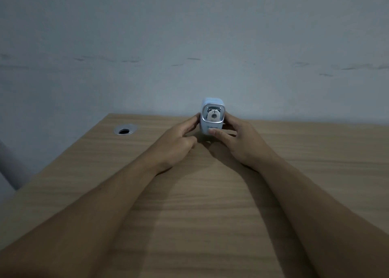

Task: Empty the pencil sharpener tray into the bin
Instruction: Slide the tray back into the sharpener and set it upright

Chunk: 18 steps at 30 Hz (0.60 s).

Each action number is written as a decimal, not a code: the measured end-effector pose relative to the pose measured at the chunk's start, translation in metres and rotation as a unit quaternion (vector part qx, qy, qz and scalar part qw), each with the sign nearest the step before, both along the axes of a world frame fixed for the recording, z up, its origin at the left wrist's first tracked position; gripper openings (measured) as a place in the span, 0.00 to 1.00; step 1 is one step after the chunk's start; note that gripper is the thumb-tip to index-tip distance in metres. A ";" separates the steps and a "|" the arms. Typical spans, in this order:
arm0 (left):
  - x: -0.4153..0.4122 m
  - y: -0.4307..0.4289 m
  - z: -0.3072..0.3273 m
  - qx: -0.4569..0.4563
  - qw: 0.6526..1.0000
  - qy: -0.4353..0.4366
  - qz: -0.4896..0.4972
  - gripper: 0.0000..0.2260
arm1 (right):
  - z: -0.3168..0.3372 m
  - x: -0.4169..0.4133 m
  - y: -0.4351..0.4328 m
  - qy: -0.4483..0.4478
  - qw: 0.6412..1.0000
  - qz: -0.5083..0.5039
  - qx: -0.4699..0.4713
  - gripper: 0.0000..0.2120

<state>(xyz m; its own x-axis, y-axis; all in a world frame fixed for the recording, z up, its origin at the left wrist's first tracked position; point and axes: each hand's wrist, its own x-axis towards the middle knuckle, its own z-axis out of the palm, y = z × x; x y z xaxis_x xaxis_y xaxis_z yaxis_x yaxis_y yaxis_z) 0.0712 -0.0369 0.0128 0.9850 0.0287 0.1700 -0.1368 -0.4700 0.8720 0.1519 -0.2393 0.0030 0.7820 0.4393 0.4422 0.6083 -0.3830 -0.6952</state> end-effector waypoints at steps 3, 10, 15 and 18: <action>0.031 0.006 -0.003 0.014 1.000 0.004 -0.008 0.44 | -0.004 0.029 0.008 -0.005 1.000 -0.020 -0.006 0.21; 0.071 0.011 -0.005 0.036 0.999 -0.020 -0.026 0.43 | -0.011 0.070 0.019 -0.021 0.999 -0.028 -0.029 0.22; 0.079 0.013 -0.009 0.025 0.999 -0.028 -0.011 0.34 | -0.015 0.075 0.019 -0.006 0.998 -0.014 -0.054 0.23; 0.081 0.012 -0.013 0.031 0.999 -0.037 -0.014 0.32 | -0.018 0.074 0.021 -0.005 0.997 -0.024 -0.075 0.23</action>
